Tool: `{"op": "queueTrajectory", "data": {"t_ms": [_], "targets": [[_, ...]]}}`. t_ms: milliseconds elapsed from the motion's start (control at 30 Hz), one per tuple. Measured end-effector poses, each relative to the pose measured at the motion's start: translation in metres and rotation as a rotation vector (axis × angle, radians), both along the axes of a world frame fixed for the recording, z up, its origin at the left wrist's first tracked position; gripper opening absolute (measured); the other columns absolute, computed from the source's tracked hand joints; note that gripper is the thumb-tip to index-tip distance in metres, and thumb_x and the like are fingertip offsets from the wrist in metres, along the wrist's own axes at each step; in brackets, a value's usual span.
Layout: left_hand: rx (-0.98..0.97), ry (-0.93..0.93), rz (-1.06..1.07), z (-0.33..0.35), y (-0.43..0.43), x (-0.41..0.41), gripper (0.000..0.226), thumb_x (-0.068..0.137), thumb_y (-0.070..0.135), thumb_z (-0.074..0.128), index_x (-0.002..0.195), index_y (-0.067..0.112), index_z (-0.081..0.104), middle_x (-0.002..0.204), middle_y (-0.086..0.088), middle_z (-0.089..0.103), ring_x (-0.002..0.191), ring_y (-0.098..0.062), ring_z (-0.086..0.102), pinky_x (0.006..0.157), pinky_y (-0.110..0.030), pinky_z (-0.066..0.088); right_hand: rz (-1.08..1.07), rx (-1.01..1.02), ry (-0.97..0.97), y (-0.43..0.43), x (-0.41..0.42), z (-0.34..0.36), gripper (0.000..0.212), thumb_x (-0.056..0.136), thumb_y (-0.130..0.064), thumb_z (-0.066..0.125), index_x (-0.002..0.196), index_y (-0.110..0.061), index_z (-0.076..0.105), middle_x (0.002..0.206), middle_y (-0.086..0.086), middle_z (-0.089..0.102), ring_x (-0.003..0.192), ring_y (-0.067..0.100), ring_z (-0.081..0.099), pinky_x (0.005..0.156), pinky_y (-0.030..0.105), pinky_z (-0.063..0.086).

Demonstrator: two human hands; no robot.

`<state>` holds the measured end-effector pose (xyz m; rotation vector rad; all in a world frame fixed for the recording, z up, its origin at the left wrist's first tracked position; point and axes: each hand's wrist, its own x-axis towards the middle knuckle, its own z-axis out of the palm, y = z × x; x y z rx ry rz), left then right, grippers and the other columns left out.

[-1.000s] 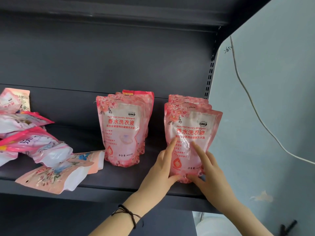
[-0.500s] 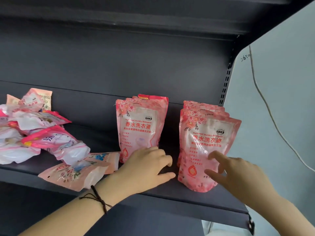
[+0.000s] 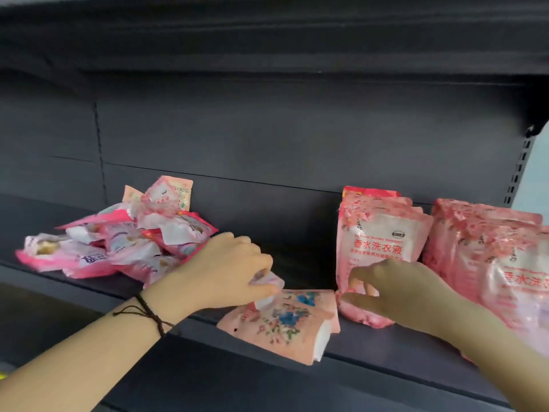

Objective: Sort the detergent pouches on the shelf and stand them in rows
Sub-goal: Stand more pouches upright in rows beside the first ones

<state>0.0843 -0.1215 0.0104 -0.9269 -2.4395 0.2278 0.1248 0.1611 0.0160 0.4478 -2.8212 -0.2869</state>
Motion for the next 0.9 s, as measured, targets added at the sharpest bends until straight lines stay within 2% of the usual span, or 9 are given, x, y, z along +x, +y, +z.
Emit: {"op": "queueTrajectory", "data": {"t_ms": [133,267,367,500,567,633,733,833,900], "targets": [[0.007,0.013,0.049,0.003,-0.076,-0.020,0.049,0.086,0.068,0.031,0.088,0.029,0.060,0.079,0.009,0.058,0.083,-0.012,0.050,0.079,-0.032,0.042,0.037,-0.043,0.009,-0.074,-0.028,0.008,0.041,0.088,-0.069,0.036,0.108,-0.038,0.054,0.093,-0.012,0.066,0.080,0.011,0.063,0.067,0.027,0.051],[0.007,0.032,0.039,0.008,-0.129,-0.039,0.049,0.086,0.070,0.034,0.083,0.028,0.057,0.077,0.012,0.057,0.079,-0.008,0.048,0.072,-0.025,0.031,0.084,-0.058,0.008,-0.132,-0.050,0.012,0.040,0.089,-0.068,0.037,0.106,-0.036,0.056,0.092,-0.011,0.068,0.079,0.013,0.064,0.066,0.029,0.049],[0.038,0.021,0.050,0.014,-0.153,-0.055,0.048,0.084,0.068,0.033,0.084,0.028,0.059,0.076,0.014,0.056,0.078,-0.008,0.049,0.068,-0.028,0.039,0.104,-0.070,-0.003,-0.165,-0.070,0.016,0.037,0.089,-0.066,0.040,0.100,-0.036,0.059,0.090,-0.011,0.068,0.080,0.015,0.063,0.064,0.029,0.044],[0.130,-0.019,0.124,0.023,-0.181,-0.090,0.045,0.081,0.066,0.032,0.088,0.032,0.062,0.074,0.015,0.055,0.078,-0.010,0.053,0.066,-0.029,0.042,0.128,-0.099,-0.018,-0.197,-0.107,0.027,0.041,0.087,-0.068,0.041,0.094,-0.033,0.062,0.090,-0.011,0.067,0.083,0.016,0.063,0.071,0.030,0.049],[0.124,-0.055,0.193,0.027,-0.190,-0.110,0.039,0.085,0.065,0.037,0.091,0.035,0.061,0.081,0.013,0.061,0.081,-0.011,0.056,0.071,-0.031,0.047,0.134,-0.113,-0.033,-0.206,-0.128,0.032,0.041,0.087,-0.068,0.043,0.091,-0.033,0.063,0.091,-0.011,0.066,0.084,0.016,0.063,0.073,0.032,0.051],[0.141,-0.112,0.236,0.028,-0.194,-0.129,0.033,0.086,0.065,0.042,0.090,0.037,0.060,0.081,0.016,0.059,0.079,-0.009,0.054,0.072,-0.031,0.049,0.125,-0.150,-0.087,-0.211,-0.151,0.035,0.039,0.086,-0.067,0.045,0.090,-0.033,0.064,0.092,-0.012,0.065,0.088,0.015,0.062,0.075,0.032,0.049],[0.247,-0.347,0.190,0.016,-0.189,-0.149,0.029,0.085,0.064,0.046,0.084,0.039,0.060,0.087,0.019,0.062,0.084,-0.005,0.057,0.077,-0.031,0.050,0.088,-0.181,-0.205,-0.215,-0.186,0.032,0.038,0.088,-0.064,0.047,0.093,-0.032,0.066,0.099,-0.010,0.064,0.095,0.016,0.060,0.078,0.033,0.048],[0.252,-0.433,0.117,-0.004,-0.172,-0.157,0.041,0.082,0.071,0.044,0.088,0.036,0.065,0.091,0.017,0.064,0.084,0.000,0.058,0.078,-0.030,0.051,0.092,-0.200,-0.312,-0.218,-0.213,0.021,0.036,0.092,-0.057,0.047,0.102,-0.028,0.067,0.103,-0.009,0.064,0.090,0.011,0.058,0.088,0.033,0.049],[0.219,-0.421,0.060,-0.016,-0.161,-0.160,0.048,0.082,0.073,0.041,0.088,0.032,0.065,0.089,0.015,0.065,0.082,-0.001,0.058,0.075,-0.030,0.051,0.149,-0.203,-0.402,-0.221,-0.226,0.012,0.030,0.097,-0.042,0.047,0.114,-0.026,0.066,0.112,-0.008,0.066,0.089,0.007,0.059,0.090,0.026,0.045]]}}
